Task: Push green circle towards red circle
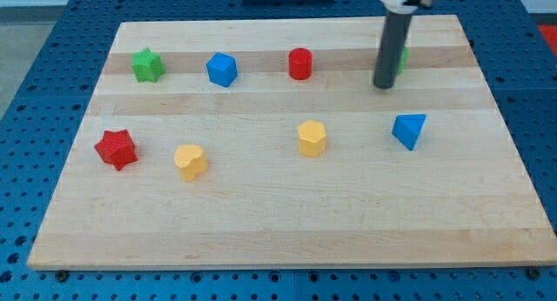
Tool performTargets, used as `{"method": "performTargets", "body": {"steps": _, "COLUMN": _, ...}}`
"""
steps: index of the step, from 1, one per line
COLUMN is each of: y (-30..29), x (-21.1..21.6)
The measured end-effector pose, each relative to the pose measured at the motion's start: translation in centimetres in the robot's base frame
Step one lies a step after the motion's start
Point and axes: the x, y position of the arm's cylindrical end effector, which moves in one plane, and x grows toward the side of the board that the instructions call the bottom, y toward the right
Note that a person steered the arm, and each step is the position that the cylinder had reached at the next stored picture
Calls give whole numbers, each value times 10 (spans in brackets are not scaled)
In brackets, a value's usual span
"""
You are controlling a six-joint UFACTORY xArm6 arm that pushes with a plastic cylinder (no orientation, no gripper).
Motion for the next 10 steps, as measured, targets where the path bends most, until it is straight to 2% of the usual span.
{"method": "performTargets", "body": {"steps": 1, "y": 77, "x": -17}}
{"method": "performTargets", "body": {"steps": 2, "y": 74, "x": -27}}
{"method": "performTargets", "body": {"steps": 3, "y": 53, "x": -54}}
{"method": "performTargets", "body": {"steps": 5, "y": 40, "x": -50}}
{"method": "performTargets", "body": {"steps": 6, "y": 3, "x": -31}}
{"method": "performTargets", "body": {"steps": 8, "y": -4, "x": -29}}
{"method": "performTargets", "body": {"steps": 10, "y": -76, "x": -27}}
